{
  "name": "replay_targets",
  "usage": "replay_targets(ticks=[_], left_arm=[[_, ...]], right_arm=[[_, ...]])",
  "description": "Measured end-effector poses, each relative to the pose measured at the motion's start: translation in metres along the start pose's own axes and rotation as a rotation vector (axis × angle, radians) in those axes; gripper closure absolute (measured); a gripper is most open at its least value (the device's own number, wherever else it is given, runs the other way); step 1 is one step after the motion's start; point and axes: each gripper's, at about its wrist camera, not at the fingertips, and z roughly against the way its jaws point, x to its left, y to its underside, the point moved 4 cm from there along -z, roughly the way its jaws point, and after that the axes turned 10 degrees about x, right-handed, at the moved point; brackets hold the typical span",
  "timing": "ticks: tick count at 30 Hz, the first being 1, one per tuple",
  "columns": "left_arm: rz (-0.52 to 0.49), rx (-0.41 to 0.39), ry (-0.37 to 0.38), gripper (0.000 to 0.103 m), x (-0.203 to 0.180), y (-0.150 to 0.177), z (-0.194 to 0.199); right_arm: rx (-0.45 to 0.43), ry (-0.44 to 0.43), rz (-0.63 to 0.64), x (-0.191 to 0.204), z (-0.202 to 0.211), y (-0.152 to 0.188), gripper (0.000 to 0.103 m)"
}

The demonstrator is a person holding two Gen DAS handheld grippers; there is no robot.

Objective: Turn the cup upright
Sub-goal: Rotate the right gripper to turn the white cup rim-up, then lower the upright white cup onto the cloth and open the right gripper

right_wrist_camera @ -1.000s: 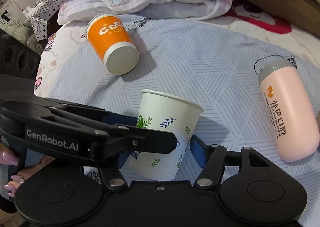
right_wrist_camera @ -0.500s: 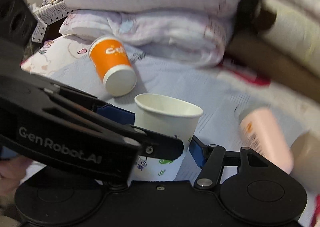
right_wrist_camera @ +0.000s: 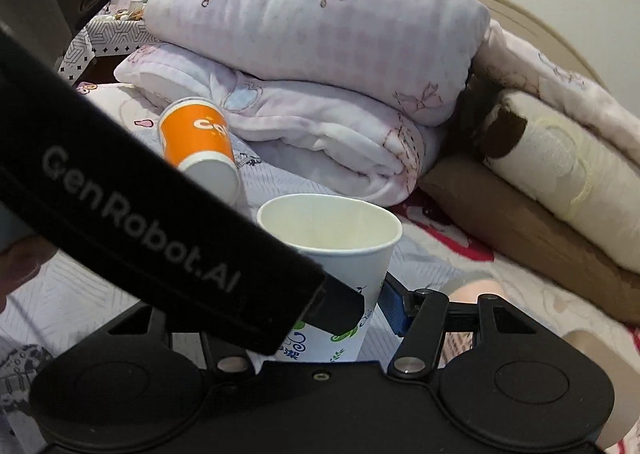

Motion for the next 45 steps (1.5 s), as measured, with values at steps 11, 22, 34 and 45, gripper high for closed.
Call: replay_targets(ticks=[11,22,34,45], left_arm=[[0.017,0.064,0.000,0.043,-0.004,0.007,-0.010],[0.059,0.102,-0.006,0.038,0.000,0.008,-0.008],[0.117,0.194,-0.058,0.037,-0.005,0.024,0.010],[0.188,0.238,-0.226,0.037,-0.022,0.034,0.049]], right_arm=[[0.044,-0.034,-0.071,-0.003,-0.006,0.012,0.039],[0.061,-0.029,-0.144,-0.005,0.000,0.016,0.028],[0.124,-0.097,-0.271,-0.009,0.026,0.031,0.025],[0.190,-0.092,-0.397,-0.010,0.063,0.048,0.025]])
